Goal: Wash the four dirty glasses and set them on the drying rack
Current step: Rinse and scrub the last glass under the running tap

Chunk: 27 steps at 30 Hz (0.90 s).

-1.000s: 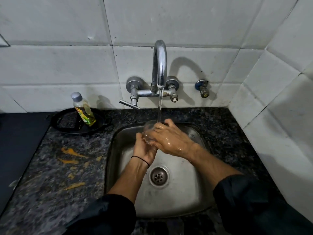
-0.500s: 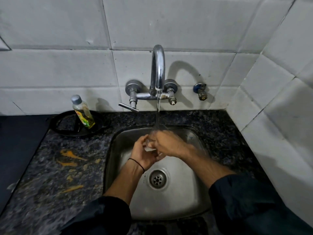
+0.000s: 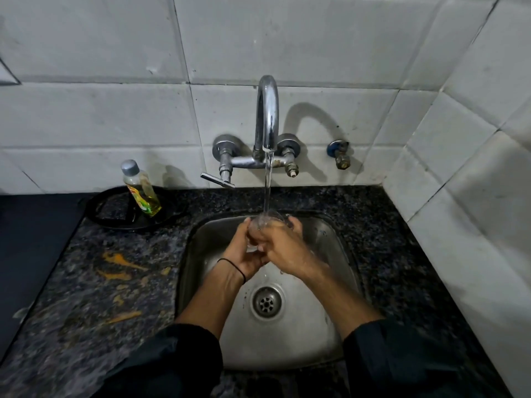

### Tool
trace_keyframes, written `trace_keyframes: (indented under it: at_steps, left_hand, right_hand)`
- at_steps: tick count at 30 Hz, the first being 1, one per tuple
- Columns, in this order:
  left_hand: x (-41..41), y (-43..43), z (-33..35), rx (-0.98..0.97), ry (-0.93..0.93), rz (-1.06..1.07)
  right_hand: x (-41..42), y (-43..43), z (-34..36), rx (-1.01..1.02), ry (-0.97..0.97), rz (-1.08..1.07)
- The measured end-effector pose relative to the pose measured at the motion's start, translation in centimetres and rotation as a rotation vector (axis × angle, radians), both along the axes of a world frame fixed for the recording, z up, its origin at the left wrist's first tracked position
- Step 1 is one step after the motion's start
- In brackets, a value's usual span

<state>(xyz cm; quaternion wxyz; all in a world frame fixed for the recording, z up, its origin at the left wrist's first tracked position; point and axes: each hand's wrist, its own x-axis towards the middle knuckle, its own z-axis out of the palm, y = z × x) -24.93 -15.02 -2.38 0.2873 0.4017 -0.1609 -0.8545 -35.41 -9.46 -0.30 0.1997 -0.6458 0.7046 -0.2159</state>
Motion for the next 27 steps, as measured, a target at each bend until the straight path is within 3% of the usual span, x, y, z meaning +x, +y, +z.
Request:
trace_keyframes:
  at_steps: [1, 4, 6, 9, 11, 15, 18, 20, 23, 27]
  left_hand:
    - [0.0, -0.2, 0.1, -0.044, -0.008, 0.019]
    - [-0.2, 0.1, 0.4, -0.214, -0.032, 0.122]
    - [-0.1, 0.9, 0.9, -0.357, -0.089, 0.190]
    - [0.3, 1.8, 2.3, -0.645, -0.177, 0.180]
    - [0.7, 2.4, 3.0, -0.825, -0.199, 0.114]
    - [1.7, 3.1, 3.1, -0.905, -0.209, 0.057]
    - [2.2, 3.3, 2.8, -0.757, -0.226, 0.099]
    - [2.3, 3.2, 2.3, -0.528, -0.234, 0.082]
    - [2.0, 2.4, 1.5, -0.162, -0.181, 0.036]
    - [1.8, 0.8, 1.0, 0.167, 0.150, 0.147]
  right_hand:
    - [0.1, 0.1, 0.0, -0.024, -0.169, -0.059]
    - [1.5, 0.5, 0.0, -0.088, -1.046, -0.399]
    - [2.2, 0.7, -0.2, -0.062, -1.458, -0.590]
    - [2.4, 1.0, -0.9, 0.016, -1.854, -0.768]
    - [2.3, 0.9, -1.5, 0.061, -1.931, -0.850]
    - [2.1, 0.1, -0.9, 0.251, -1.909, -0.838]
    - [1.6, -0.4, 0.4, 0.254, -1.731, -0.782]
    - [1.3, -0.2, 1.5, 0.126, -1.440, -0.662]
    - [1.2, 0.2, 2.7, -0.044, -0.919, -0.320]
    - [0.1, -0.3, 3.0, 0.007, -0.287, -0.005]
